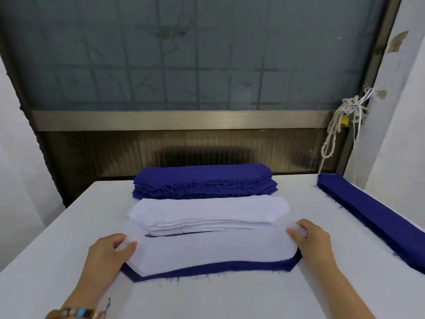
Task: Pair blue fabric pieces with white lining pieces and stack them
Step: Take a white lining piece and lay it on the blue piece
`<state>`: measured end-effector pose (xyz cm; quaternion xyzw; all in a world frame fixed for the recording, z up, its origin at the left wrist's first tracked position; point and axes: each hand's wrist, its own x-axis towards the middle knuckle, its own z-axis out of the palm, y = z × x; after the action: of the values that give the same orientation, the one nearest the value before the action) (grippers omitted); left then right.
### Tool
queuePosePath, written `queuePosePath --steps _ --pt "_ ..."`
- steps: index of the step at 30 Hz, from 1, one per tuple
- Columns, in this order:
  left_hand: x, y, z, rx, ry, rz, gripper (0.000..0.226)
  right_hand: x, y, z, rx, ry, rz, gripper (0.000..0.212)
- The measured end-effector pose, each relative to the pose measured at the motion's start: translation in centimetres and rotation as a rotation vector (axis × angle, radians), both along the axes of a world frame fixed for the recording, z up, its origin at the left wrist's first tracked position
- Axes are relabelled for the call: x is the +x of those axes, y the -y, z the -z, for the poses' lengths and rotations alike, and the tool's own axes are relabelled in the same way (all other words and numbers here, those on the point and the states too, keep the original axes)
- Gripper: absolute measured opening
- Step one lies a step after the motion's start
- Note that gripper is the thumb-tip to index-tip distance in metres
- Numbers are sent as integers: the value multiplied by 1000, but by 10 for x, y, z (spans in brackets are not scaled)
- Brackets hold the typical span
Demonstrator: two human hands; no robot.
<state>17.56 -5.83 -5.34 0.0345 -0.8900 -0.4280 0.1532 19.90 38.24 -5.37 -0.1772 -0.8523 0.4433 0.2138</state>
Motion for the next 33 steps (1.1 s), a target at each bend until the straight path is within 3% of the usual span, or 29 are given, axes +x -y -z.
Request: queuePosePath --steps 3,21,26,33 --pt "3 -1 2 -18 -21 12 23 1 0 1 19 40 -13 16" --pt "0 5 5 -55 -5 -58 30 -1 -1 1 36 1 4 36" --pt "3 3 2 24 -47 -65 6 2 0 0 4 7 -21 10" --pt "0 6 7 30 -67 -74 18 6 4 -4 132 36 -39 13"
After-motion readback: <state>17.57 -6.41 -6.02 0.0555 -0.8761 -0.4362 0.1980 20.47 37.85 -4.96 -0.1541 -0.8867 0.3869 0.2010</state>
